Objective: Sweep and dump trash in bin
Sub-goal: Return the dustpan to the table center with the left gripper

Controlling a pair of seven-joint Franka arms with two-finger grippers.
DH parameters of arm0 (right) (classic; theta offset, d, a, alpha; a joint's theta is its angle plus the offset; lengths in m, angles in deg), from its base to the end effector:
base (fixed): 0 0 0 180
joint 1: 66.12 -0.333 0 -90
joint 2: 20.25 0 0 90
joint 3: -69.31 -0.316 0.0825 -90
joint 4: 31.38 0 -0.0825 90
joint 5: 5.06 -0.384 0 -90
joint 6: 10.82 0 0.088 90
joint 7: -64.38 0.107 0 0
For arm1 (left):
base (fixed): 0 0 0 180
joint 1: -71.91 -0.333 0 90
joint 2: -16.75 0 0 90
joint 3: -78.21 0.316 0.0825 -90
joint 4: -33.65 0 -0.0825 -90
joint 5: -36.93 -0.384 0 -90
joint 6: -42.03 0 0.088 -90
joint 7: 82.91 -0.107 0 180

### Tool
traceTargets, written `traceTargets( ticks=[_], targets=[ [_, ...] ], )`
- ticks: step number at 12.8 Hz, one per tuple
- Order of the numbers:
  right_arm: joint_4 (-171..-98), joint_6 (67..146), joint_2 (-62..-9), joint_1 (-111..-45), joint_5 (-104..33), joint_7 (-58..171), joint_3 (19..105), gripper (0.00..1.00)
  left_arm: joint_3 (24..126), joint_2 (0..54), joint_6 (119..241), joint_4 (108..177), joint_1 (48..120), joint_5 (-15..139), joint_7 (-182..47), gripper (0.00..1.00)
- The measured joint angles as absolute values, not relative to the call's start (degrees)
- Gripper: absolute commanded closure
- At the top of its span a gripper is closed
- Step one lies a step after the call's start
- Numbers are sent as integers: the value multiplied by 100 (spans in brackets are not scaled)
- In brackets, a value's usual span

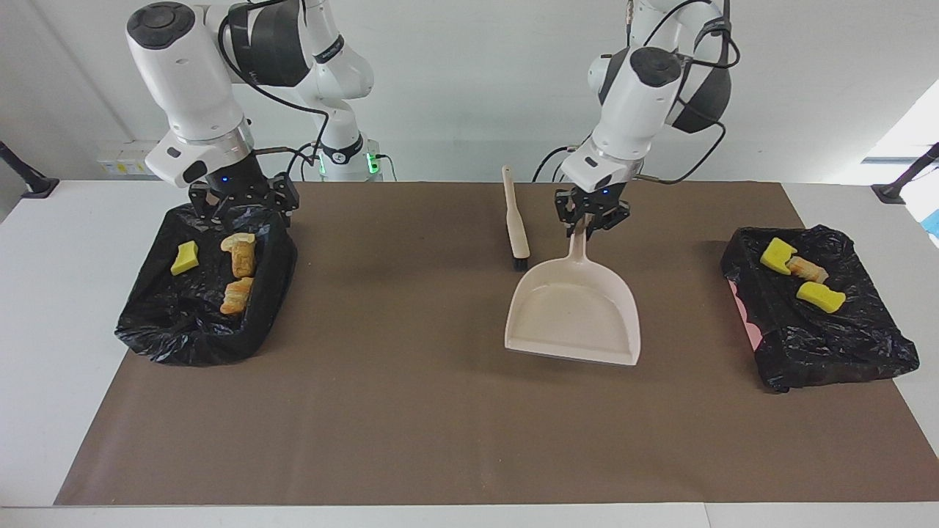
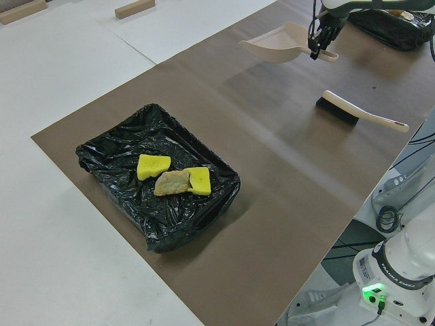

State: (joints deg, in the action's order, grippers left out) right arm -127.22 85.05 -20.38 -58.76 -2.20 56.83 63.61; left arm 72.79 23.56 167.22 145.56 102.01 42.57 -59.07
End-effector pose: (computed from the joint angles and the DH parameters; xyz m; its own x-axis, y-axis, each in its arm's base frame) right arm 0.5612 -0.0212 0.5839 0.9942 0.1075 -0.0083 0.1078 -0.9930 0.0487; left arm 0.4833 -0.3476 0.4289 0.9875 -0.1454 0.0614 -0.1525 -0.9792 0.1336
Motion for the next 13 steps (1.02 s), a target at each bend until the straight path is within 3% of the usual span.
traceTargets(
  ticks=[3, 13],
  targets=[
    [-12584, 8218, -2036, -5739, -220, 5681, 6389, 0, 7281, 2847, 17180, 14548, 10482, 4257, -5610, 100],
    [-12585, 8118, -2036, -5694, -223, 5826, 6376, 0, 7345, 3110, 17608, 14533, 10500, 4257, -5613, 100]
  ],
)
